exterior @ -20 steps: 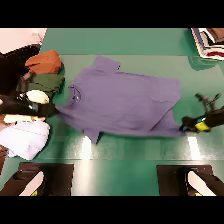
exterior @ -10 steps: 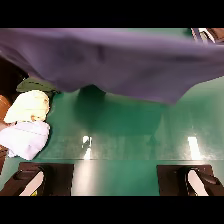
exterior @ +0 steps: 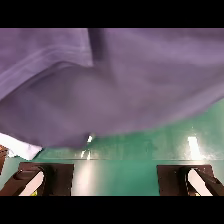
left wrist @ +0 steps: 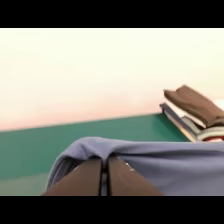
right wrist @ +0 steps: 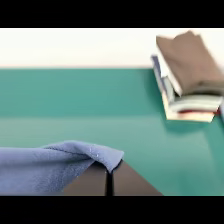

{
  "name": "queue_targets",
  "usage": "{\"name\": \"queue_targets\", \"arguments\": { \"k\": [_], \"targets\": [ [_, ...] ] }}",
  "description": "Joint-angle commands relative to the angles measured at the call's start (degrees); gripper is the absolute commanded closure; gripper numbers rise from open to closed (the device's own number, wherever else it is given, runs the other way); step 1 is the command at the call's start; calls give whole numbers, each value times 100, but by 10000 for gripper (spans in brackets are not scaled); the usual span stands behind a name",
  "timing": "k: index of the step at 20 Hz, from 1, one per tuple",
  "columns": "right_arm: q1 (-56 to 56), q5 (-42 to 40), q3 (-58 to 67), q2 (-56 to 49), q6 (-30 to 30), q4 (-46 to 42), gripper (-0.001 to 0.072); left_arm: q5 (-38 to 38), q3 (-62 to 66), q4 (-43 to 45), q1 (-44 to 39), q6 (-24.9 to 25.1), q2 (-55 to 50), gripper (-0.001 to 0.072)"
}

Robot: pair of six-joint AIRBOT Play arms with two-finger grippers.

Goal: Fold the shirts.

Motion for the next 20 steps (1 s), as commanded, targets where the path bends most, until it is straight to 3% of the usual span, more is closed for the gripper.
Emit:
{"name": "queue_targets", "arguments": {
  "k": [1,5,9,12,17,20],
  "targets": [
    [-7,398,-610,-612,52,11,700,-66,-1263,42,7,116,-385,684],
    [389,527,-1989,-1794,48,-90,700,-214,-2776,39,4,415,-1572,683],
    [951,129,-2618,-3340,48,-337,700,122,-3171,33,4,457,-3174,683],
    [1182,-374,-2065,-4404,48,-297,700,1093,-3073,-76,-9,664,-4092,683],
    [1351,-817,-529,-5458,46,-297,700,1792,-2087,-17,-42,890,-4887,683],
    [1357,-907,-297,-5438,46,-306,700,1585,-1884,31,-35,892,-4883,682]
  ]
}}
